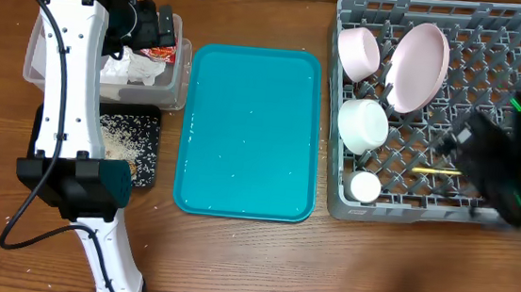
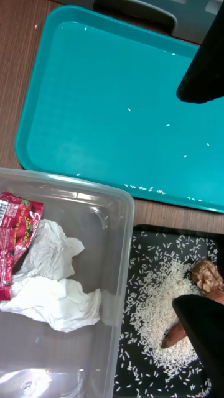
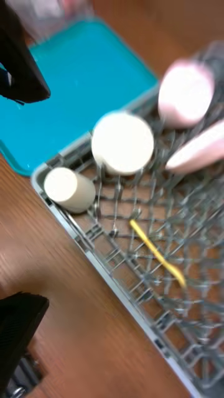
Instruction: Sort waste into correct bins and load items into the dishwasher
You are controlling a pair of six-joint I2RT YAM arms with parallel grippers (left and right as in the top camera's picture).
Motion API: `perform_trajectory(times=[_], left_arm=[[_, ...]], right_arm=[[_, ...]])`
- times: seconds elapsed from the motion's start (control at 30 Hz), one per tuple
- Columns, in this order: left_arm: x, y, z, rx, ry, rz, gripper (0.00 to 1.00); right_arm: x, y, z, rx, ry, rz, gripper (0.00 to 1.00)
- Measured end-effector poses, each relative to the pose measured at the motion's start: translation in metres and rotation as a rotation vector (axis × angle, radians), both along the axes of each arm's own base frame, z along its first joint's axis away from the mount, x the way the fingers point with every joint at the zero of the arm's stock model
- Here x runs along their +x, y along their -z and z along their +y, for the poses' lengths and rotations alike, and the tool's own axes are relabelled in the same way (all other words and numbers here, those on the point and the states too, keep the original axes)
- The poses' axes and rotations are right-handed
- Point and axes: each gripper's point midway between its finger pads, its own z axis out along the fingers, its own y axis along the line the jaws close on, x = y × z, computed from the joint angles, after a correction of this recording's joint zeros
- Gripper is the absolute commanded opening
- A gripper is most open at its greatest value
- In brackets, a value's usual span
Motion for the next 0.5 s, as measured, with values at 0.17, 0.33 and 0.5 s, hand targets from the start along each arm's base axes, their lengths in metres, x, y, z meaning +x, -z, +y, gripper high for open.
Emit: perform_trajectory(times=[0.17,0.33,0.5], left_arm=[[0.000,0.000,0.000,0.000,0.000,0.000,1.00],[0.000,0.000,0.000,0.000,0.000,0.000,1.00],[0.000,0.000,0.000,0.000,0.000,0.000,1.00]], right_arm=[[-0.045,-0.035,-0.003,-0.001,-0.042,-0.186,1.00],[-0.079,-0.053,-0.006,-0.030,-0.087,-0.306,1.00],[-0.116,-0.066,-0.010,-0.038,-0.093,-0.431,1.00]])
